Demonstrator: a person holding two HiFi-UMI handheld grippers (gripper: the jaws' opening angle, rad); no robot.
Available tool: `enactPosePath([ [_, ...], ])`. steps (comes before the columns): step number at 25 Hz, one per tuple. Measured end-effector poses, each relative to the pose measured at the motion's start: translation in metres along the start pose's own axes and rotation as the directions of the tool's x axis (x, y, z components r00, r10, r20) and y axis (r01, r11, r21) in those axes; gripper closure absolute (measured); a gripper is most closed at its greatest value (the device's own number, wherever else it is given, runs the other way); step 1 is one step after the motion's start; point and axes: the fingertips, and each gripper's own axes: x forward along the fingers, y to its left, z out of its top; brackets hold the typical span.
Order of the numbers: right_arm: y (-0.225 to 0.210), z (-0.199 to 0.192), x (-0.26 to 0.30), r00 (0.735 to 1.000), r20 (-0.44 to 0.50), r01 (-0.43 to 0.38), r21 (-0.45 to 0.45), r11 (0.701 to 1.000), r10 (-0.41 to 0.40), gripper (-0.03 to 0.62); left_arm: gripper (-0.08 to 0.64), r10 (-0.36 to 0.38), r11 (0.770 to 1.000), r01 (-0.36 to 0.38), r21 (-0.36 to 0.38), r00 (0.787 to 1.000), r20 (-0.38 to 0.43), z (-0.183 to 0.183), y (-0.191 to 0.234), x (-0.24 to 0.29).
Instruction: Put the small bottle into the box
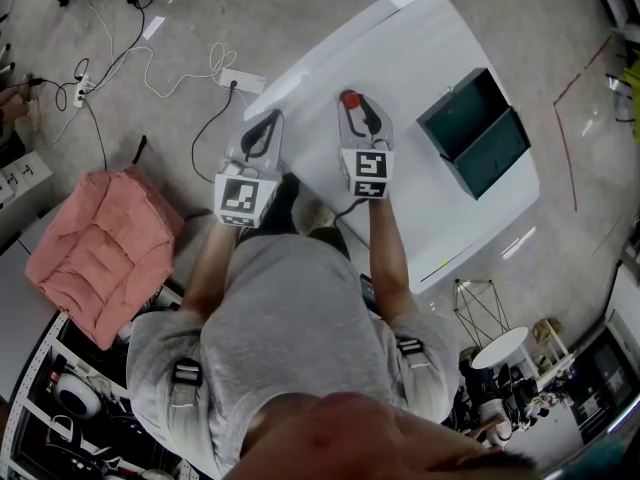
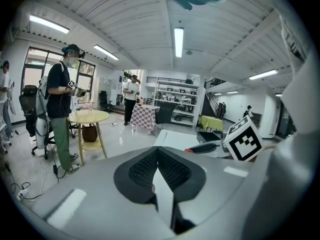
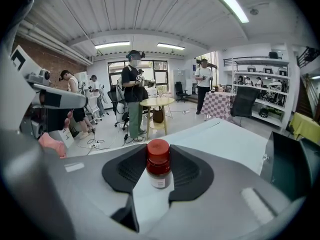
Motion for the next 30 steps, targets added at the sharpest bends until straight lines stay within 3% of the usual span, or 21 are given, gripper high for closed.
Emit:
enactPosePath([
  [14,-0.002,0.027,-0.027,0.997,0.065,0.046,0.003,0.999,-0.046,0.451,0.549,-0.038,0.999,0.035,0.036,0.997,0.061,0.028,-0.005,-0.009],
  [30,-0.023,0.068,-0.090,0.968,0.166,0.182,0.065,0.981,-0.190,0.451,0.549,-0.140,0.987,0.127,0.094,0.978,0.151,0.073,-0.035,-0.014],
])
